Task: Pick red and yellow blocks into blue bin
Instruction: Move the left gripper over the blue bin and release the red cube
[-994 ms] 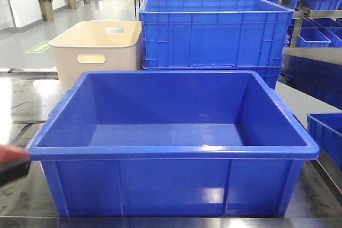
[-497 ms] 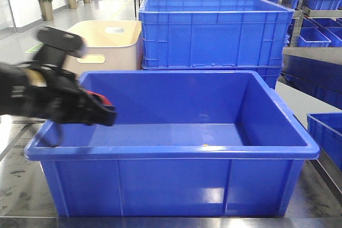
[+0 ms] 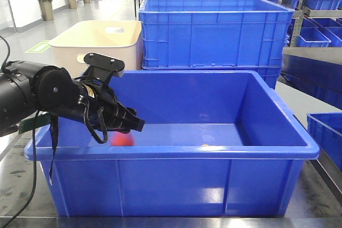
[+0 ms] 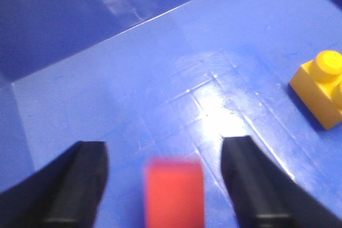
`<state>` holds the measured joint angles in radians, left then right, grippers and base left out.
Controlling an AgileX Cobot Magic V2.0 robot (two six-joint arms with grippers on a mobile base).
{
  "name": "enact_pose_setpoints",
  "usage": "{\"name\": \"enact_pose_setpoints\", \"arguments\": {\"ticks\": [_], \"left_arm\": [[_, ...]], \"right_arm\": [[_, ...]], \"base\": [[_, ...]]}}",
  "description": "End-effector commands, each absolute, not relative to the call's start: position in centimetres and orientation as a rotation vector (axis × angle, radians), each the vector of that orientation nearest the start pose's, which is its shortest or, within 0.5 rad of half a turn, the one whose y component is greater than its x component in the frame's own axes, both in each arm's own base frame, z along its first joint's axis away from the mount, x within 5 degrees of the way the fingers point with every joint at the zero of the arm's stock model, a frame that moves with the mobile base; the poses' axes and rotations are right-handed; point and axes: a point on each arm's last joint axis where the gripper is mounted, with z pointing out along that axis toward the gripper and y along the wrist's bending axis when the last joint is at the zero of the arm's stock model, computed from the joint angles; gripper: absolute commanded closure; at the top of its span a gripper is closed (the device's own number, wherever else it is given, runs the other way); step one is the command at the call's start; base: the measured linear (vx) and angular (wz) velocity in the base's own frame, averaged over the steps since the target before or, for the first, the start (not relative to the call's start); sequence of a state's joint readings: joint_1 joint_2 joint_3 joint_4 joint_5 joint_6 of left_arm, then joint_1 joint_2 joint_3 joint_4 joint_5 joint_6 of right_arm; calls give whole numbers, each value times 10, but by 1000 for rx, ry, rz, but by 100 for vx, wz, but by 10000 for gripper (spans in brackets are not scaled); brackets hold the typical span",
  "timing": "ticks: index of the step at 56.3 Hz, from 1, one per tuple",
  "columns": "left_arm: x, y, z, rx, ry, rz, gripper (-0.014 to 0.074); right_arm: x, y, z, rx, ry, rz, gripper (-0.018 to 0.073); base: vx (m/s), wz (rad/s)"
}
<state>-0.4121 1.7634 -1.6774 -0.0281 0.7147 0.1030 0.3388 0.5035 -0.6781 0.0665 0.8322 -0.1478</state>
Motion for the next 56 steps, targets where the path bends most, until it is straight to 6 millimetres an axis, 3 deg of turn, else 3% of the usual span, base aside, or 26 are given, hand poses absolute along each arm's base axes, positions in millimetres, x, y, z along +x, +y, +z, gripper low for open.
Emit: {"name": "enact_pose_setpoints", "arguments": {"ticks": [1,11,22,29,37,45,56], "left_arm": [[368,-164,393,524,2069,-225,-61],[365,-163,397,524,2063,-225,-66],[337,-151,434,509,1989,-236,-43],[301,-136,464,500,1959,-256,-8],[251,-119,484,475,1893,-348,30],[200,-103,476,498,1843,-422,46],[136,-79,445,514,1818,-460,46]], "right_arm": [[81,33,344,-479,1998,194,1],[80,33,343,-481,2004,192,1],[80,33,343,-484,2012,192,1],[80,33,343,-484,2012,192,1],[80,33,343,-484,2012,192,1],[80,33,343,-484,2012,192,1],[80,33,343,-484,2012,192,1]], "base": [[0,0],[0,0],[0,0],[0,0],[0,0],[0,0],[0,0]]}}
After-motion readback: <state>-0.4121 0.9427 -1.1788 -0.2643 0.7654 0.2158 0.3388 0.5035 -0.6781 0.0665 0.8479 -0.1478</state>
